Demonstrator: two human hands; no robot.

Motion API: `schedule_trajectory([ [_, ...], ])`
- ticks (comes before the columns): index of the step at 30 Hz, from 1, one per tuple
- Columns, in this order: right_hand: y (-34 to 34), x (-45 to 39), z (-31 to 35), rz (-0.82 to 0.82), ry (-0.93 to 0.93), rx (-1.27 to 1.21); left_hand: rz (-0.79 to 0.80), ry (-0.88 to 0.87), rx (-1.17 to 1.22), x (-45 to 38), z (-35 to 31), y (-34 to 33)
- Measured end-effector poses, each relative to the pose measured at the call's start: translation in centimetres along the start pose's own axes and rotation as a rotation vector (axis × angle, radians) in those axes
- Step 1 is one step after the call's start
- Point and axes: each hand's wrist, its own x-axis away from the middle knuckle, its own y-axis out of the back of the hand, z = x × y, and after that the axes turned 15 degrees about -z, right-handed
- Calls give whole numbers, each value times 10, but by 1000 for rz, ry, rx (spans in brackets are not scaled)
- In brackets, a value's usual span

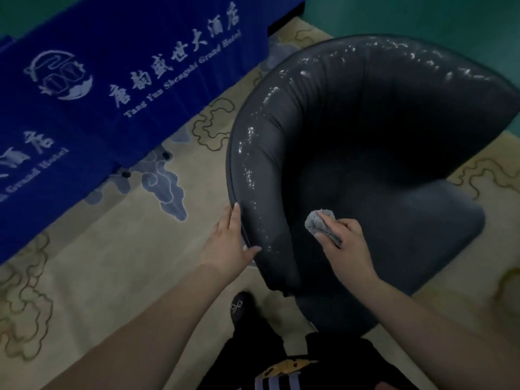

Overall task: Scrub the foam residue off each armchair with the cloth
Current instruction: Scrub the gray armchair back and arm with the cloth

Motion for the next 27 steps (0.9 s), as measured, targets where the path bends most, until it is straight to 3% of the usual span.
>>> schedule_trajectory([
  [8, -52, 46, 10, -208, -173, -29, 137, -169, -16, -28, 18, 0],
  [15, -83, 88, 6, -196, 98, 91, 146, -197, 70, -30, 24, 2],
  [24, -122, 24, 15, -206, 62, -22, 106, -127, 263, -28, 32, -5],
  [27, -113, 42, 9, -184, 102, -19, 134, -103, 291, -31, 34, -3],
])
